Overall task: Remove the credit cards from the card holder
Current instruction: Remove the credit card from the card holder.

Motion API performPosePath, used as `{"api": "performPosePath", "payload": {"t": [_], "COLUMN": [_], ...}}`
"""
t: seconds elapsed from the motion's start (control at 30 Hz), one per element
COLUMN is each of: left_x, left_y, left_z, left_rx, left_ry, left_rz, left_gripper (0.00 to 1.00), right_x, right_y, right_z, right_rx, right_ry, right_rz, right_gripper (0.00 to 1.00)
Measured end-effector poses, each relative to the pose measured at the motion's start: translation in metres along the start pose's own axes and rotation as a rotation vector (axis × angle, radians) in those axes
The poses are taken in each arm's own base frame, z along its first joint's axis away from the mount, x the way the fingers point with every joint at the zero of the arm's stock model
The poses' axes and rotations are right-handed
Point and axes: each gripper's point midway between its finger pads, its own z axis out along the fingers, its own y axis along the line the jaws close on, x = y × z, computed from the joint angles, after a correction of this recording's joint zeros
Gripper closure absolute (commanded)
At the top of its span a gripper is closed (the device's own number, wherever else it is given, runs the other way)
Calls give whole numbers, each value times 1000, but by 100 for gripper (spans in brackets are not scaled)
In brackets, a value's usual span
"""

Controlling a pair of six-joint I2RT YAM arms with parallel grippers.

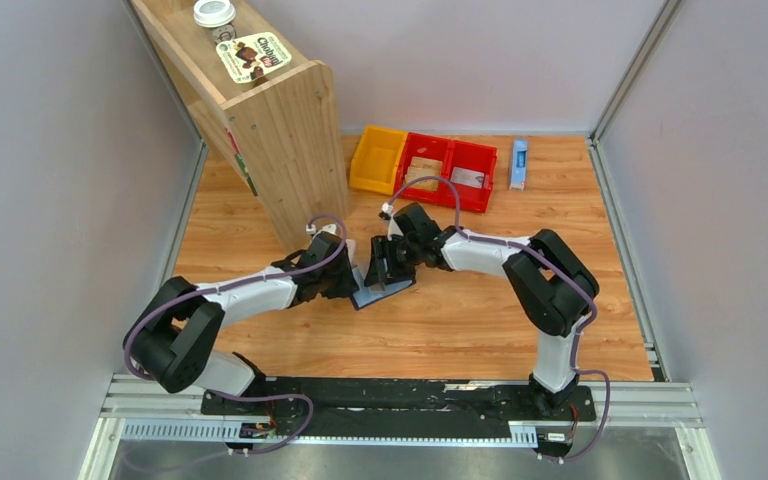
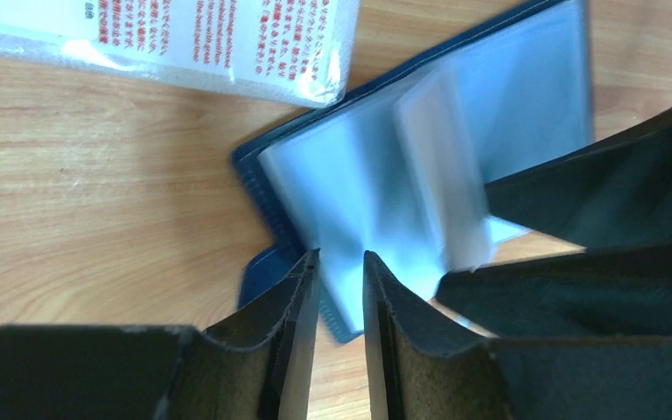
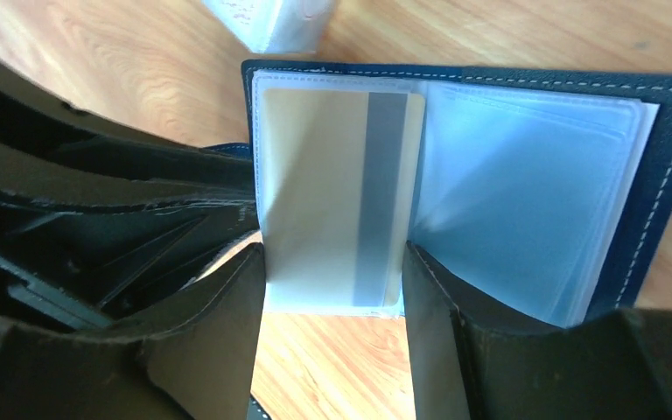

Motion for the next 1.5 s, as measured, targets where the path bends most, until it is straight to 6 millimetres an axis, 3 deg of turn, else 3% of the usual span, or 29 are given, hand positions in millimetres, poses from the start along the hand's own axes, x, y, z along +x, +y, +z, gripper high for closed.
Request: {"api": "performPosePath", "payload": {"t": [0.17, 0.37, 0.6, 0.73, 0.97, 1.13, 1.37, 1.5], "left_x": [9, 12, 17, 12, -26, -29, -14, -9], "left_y": [11, 17, 21, 11, -33, -46, -48, -51], "left_z": [-4, -8, -15, -28, -51, -30, 5, 14], "left_rx": [-33, -52, -60, -3, 184, 200, 192, 203], "left_ry": [29, 39, 57, 34, -119, -91, -2, 26], "left_rz": [24, 44, 62, 59, 27, 17, 5, -7], "left_gripper": [67, 67, 66, 66, 66, 66, 66, 66], "right_x": [-6, -24, -34, -22, -9, -1, 0, 2], "right_y": [-23, -58, -75, -67, -43, -34, -28, -26], "right_z": [-15, -45, -59, -52, -43, -37, -30, -30], "right_rx": [174, 347, 364, 253, 70, -15, -86, -100], "right_ry": [-41, -122, -160, -117, -77, -57, -49, -46], "right_rz": [8, 52, 92, 105, 80, 79, 80, 77], "right_gripper": [43, 47, 50, 53, 53, 53, 53, 53]}}
